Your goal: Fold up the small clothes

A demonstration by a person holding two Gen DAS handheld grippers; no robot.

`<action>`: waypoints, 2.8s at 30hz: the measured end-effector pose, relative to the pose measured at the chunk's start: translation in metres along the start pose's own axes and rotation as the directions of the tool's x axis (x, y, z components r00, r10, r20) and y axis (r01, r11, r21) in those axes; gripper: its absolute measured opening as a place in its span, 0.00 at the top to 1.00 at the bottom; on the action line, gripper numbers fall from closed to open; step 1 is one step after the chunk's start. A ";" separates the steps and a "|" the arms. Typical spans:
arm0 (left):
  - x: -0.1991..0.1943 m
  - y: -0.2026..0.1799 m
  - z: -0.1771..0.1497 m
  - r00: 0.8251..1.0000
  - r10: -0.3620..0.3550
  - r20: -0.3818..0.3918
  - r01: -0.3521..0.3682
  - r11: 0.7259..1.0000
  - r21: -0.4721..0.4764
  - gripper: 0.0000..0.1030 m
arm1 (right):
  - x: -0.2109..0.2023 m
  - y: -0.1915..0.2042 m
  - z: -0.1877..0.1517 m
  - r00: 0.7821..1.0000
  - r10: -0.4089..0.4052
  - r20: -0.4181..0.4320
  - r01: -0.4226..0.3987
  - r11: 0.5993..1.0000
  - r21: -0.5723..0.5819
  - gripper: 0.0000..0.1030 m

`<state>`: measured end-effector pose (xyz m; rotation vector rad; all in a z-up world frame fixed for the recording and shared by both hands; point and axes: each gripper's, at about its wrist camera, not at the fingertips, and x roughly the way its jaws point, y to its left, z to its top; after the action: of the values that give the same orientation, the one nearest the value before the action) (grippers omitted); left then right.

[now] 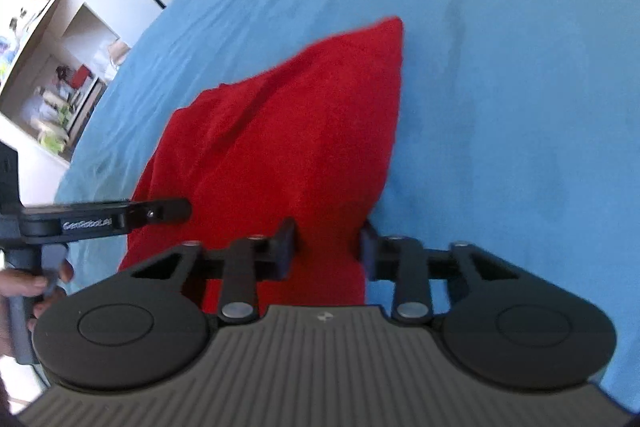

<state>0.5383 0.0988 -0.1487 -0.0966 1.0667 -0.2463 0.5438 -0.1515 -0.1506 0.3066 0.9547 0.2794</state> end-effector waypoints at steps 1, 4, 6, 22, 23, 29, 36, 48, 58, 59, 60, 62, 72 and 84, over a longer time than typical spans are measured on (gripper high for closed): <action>-0.006 -0.005 0.000 1.000 0.007 0.013 -0.008 1.000 0.024 0.73 | -0.006 0.004 0.002 1.000 0.002 0.013 -0.002 1.000 -0.014 0.62; -0.022 -0.018 -0.001 0.999 0.003 0.048 -0.007 0.997 0.077 0.80 | -0.027 0.014 0.004 0.999 0.022 0.044 -0.020 0.998 -0.061 0.64; -0.038 -0.028 -0.004 0.998 -0.023 0.055 0.018 0.996 0.090 0.81 | -0.044 0.017 0.004 0.998 0.031 0.058 -0.026 0.996 -0.084 0.64; -0.101 -0.126 -0.119 0.986 -0.165 0.005 0.164 0.985 0.046 0.81 | -0.191 -0.036 -0.109 1.000 -0.014 0.027 0.014 1.000 -0.007 0.64; -0.094 -0.130 -0.125 0.986 -0.165 -0.005 0.165 0.986 0.040 0.81 | -0.190 -0.042 -0.117 1.000 -0.020 0.022 0.020 1.000 0.002 0.64; -0.075 -0.145 -0.149 0.996 -0.094 0.011 0.093 0.993 0.077 0.81 | -0.173 -0.078 -0.158 0.999 -0.037 0.024 0.036 0.997 0.063 0.64; -0.069 -0.150 -0.153 0.999 -0.053 0.012 0.050 0.989 0.140 0.70 | -0.165 -0.093 -0.168 0.999 -0.025 0.025 0.022 0.996 0.089 0.56; -0.072 -0.131 -0.168 0.987 0.107 0.118 -0.124 0.981 0.149 0.18 | -0.180 -0.099 -0.178 0.984 -0.153 0.094 0.151 0.988 0.032 0.18; -0.046 -0.109 -0.213 0.957 0.058 0.285 -0.089 0.991 0.099 0.17 | -0.158 -0.128 -0.216 0.968 -0.101 0.230 0.116 0.992 -0.054 0.12; -0.048 -0.111 -0.215 0.951 0.060 0.303 -0.098 0.989 0.111 0.17 | -0.159 -0.128 -0.219 0.964 -0.097 0.247 0.114 0.992 -0.056 0.12; -0.051 -0.112 -0.218 0.946 0.063 0.318 -0.106 0.987 0.119 0.19 | -0.162 -0.127 -0.221 0.960 -0.095 0.263 0.114 0.992 -0.058 0.12; -0.059 -0.114 -0.219 0.941 0.067 0.331 -0.112 0.986 0.121 0.20 | -0.171 -0.122 -0.225 0.949 -0.103 0.297 0.126 0.990 -0.060 0.12; -0.221 -0.148 -0.226 0.869 0.157 0.470 -0.199 0.979 0.041 0.00 | -0.321 -0.049 -0.238 0.888 -0.134 0.439 0.156 0.988 -0.015 0.00; -0.352 -0.209 -0.302 0.825 0.258 0.503 -0.309 0.951 0.020 0.00 | -0.456 0.037 -0.321 0.834 -0.332 0.440 0.376 0.927 -0.014 0.00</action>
<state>0.0803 -0.0050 0.0478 0.0901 0.5399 0.0023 0.0236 -0.2412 0.0323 0.0845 0.5375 -0.0854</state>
